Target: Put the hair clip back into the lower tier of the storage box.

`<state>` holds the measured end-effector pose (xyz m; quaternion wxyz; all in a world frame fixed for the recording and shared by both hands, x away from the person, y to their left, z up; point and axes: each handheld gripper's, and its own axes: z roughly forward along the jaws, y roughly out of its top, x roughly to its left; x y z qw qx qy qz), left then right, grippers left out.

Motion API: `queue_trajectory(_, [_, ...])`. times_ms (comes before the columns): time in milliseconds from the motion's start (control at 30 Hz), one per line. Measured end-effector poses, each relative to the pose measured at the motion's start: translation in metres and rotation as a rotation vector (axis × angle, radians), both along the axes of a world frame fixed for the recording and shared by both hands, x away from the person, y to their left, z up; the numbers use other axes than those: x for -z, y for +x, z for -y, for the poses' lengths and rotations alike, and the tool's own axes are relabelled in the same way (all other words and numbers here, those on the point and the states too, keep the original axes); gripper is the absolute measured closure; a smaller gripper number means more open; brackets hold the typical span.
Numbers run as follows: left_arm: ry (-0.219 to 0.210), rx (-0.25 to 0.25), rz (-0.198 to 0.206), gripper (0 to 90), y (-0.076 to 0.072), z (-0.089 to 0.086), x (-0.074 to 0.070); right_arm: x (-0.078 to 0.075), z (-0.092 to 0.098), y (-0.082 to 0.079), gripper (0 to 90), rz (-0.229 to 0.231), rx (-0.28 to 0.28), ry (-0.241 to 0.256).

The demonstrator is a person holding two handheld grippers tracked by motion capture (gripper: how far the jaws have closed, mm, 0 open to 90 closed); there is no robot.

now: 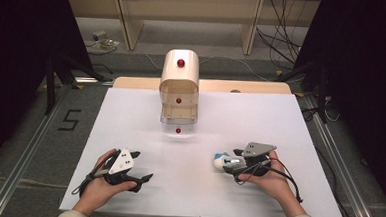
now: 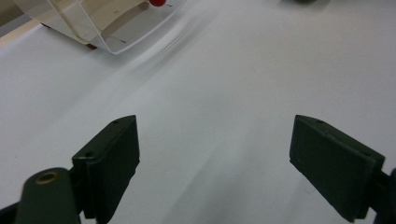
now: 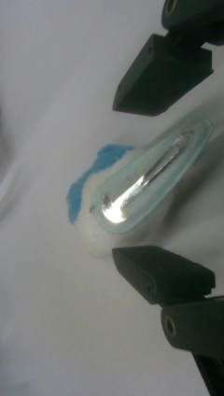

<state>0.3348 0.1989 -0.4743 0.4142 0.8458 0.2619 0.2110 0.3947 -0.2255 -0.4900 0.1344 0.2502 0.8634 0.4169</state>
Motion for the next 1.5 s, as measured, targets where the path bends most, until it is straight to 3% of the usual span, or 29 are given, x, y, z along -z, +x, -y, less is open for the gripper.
queue_trajectory(400, [0.011, 0.009, 0.002, 16.1, 0.0, 0.0, 0.0, 0.004, -0.016, 0.009, 34.5, -0.052, -0.02, -0.02])
queue_trajectory(567, [0.01, 0.009, 0.001, 16.2, 0.0, 0.0, 0.001, 0.005, -0.018, 0.01, 36.5, -0.084, 0.001, -0.008])
queue_trajectory(1033, [0.008, 0.008, 0.002, 16.5, -0.001, 0.0, 0.001, 0.005, -0.02, 0.008, 44.2, -0.081, -0.015, -0.019])
queue_trajectory(1300, [-0.006, 0.001, 0.009, 16.5, -0.002, -0.001, -0.001, -0.005, -0.017, 0.006, 44.5, -0.06, 0.002, 0.039])
queue_trajectory(1500, [-0.014, -0.012, 0.017, 16.5, -0.003, -0.001, -0.001, -0.01, -0.018, 0.005, 44.5, -0.048, 0.006, 0.051])
